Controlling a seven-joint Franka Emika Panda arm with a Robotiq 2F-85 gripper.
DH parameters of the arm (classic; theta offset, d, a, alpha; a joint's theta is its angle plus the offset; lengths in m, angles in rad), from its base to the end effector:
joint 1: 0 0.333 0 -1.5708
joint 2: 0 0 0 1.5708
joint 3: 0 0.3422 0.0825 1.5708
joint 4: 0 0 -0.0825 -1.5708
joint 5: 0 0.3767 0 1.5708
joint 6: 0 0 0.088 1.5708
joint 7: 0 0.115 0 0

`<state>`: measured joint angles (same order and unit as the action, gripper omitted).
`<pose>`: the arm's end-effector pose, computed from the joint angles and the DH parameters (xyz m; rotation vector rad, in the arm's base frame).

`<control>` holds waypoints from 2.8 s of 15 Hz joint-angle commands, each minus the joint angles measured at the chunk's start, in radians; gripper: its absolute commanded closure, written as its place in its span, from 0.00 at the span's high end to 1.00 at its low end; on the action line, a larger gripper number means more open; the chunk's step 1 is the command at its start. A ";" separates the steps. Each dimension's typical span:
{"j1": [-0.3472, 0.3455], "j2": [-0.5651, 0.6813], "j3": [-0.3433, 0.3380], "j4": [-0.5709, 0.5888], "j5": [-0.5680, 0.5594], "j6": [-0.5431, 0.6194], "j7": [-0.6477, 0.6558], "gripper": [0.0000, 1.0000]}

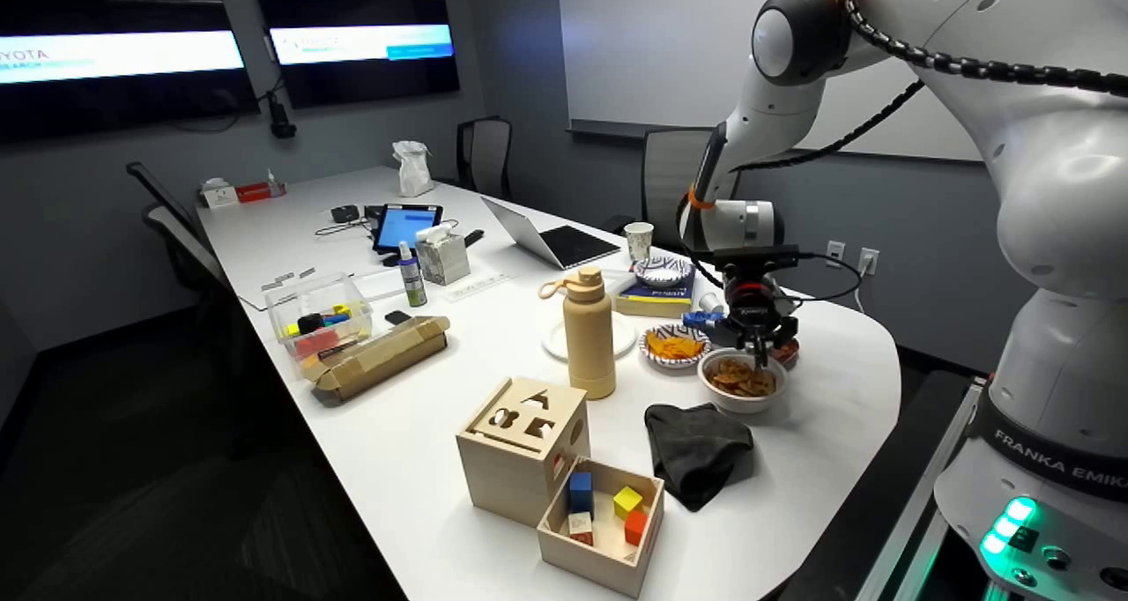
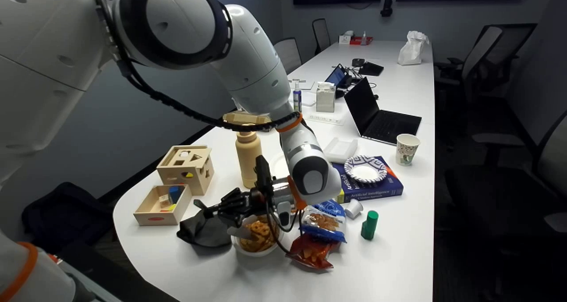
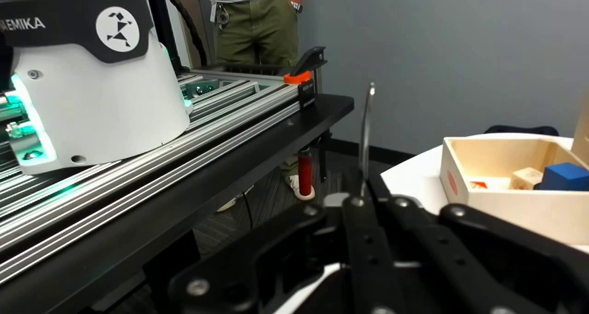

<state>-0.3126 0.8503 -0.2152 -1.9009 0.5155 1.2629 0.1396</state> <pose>0.4101 -0.1699 0.0868 -1.7575 0.9854 1.6285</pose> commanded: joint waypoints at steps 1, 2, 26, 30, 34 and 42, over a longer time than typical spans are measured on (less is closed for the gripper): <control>-0.019 0.042 0.026 0.076 -0.015 -0.082 -0.083 0.01; -0.019 0.047 0.029 0.086 -0.010 -0.086 -0.101 0.01; -0.037 0.161 0.012 0.197 0.020 -0.164 -0.020 0.01; -0.041 0.156 0.024 0.209 0.037 -0.114 -0.119 0.01; -0.021 0.133 -0.010 0.185 0.041 -0.067 -0.072 0.01; -0.021 0.167 -0.051 0.191 0.024 -0.203 0.166 0.01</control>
<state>-0.3349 0.9936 -0.2571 -1.7186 0.5387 1.1443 0.2411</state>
